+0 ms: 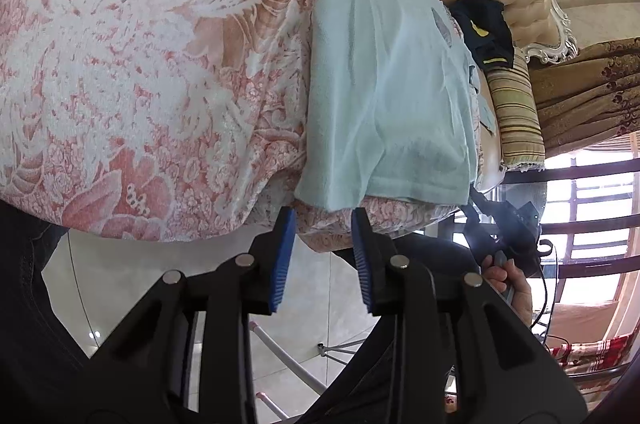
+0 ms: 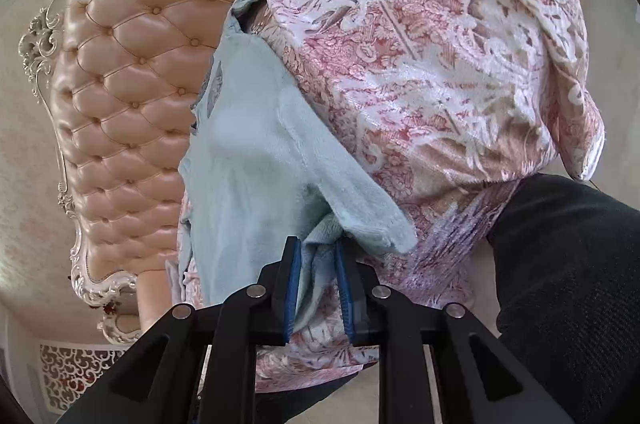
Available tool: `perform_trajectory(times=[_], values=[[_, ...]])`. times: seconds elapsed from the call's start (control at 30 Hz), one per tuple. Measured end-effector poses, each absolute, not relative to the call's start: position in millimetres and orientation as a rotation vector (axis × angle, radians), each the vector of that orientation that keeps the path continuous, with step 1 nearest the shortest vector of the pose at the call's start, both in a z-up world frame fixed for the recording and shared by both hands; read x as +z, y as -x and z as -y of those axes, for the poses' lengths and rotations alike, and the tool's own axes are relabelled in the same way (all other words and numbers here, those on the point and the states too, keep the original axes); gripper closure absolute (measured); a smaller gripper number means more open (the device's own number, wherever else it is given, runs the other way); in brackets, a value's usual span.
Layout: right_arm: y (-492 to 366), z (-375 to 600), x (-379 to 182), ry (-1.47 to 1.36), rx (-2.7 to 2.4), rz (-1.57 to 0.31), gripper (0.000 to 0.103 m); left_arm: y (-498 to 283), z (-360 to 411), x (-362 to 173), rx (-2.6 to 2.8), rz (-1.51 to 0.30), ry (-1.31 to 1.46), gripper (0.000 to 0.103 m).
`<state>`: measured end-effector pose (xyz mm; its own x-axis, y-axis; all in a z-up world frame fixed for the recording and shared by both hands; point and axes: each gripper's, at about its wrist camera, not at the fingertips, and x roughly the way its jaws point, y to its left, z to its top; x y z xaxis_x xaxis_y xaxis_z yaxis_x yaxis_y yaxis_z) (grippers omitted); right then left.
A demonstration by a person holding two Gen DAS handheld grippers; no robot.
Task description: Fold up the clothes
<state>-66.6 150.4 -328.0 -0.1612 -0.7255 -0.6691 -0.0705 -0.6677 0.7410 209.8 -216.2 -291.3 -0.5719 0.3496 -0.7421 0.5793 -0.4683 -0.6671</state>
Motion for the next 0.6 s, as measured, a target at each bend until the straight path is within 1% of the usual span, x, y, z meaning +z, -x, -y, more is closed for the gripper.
perform_trajectory(times=[0.07, 0.33, 0.37, 0.4, 0.47, 0.6], values=[[62.5, -150.2, -323.0, -1.649, -1.909, 0.875, 0.097, -210.1, 216.2, -290.6, -2.169, -1.526, -1.364, 0.071], [46.1, -149.4, -303.1, -1.647, -2.021, 0.75, 0.098, -208.7, 218.7, -295.5, -2.162, -1.553, -1.358, 0.071], [44.0, -149.3, -300.6, -1.646, -2.035, 0.734, 0.098, -208.6, 219.2, -297.1, -2.161, -1.561, -1.353, 0.068], [42.0, -149.2, -298.1, -1.645, -2.048, 0.718, 0.098, -209.0, 220.2, -298.2, -2.164, -1.564, -1.34, 0.06], [38.2, -148.8, -292.7, -1.641, -2.075, 0.686, 0.098, -209.3, 222.3, -297.7, -2.192, -1.558, -1.298, 0.051], [37.8, -146.5, -274.2, -1.588, -2.109, 0.625, 0.098, -203.2, 230.8, -300.5, -2.23, -1.526, -1.258, 0.05]])
